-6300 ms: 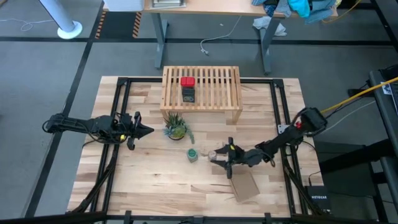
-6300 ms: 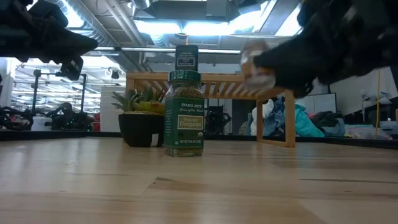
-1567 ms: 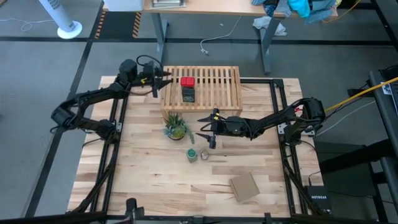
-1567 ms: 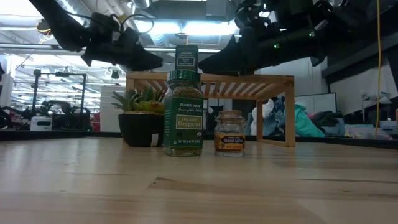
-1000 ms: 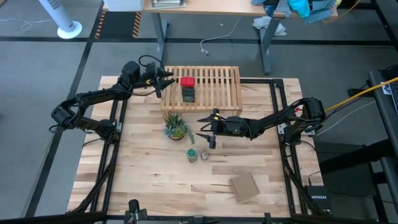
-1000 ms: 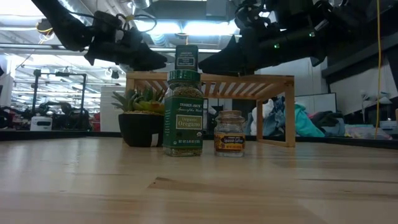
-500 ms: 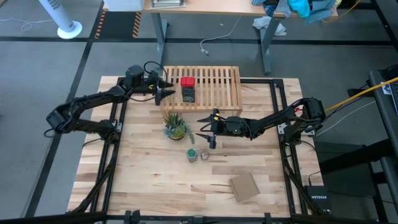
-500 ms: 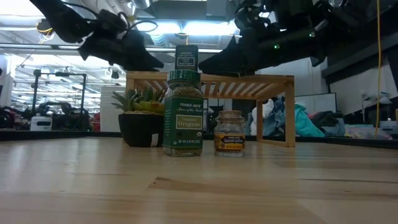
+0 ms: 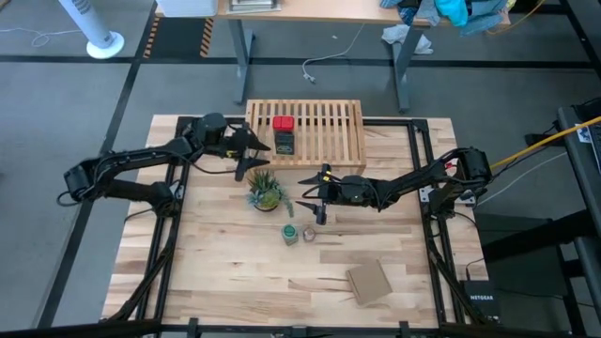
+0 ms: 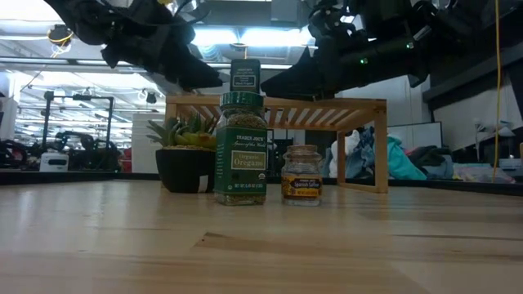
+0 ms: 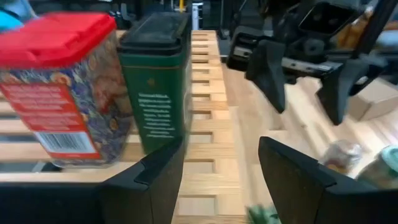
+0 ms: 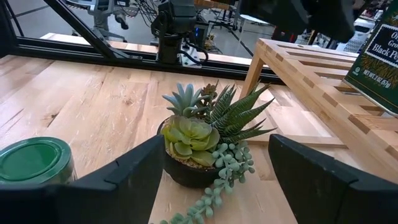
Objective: Shelf spices
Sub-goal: Remove the black seasoning can from the shelf
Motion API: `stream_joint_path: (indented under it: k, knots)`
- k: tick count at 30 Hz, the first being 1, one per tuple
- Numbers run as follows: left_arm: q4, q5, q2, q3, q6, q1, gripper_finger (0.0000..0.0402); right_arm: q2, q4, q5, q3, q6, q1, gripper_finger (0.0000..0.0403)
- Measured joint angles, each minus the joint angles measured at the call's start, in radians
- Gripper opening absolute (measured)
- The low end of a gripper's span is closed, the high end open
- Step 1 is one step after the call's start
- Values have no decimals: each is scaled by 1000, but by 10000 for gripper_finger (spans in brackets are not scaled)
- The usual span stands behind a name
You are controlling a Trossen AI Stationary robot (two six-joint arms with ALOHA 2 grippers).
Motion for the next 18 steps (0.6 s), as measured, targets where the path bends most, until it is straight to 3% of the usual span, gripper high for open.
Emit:
stream_joint_path:
  k: [8,18]
  knots:
    - [3,-71,0,0,17,-8,202,0,2,0,0,0,0,291]
    - [-4,-74,0,0,-16,-9,202,0,1,0,0,0,0,292]
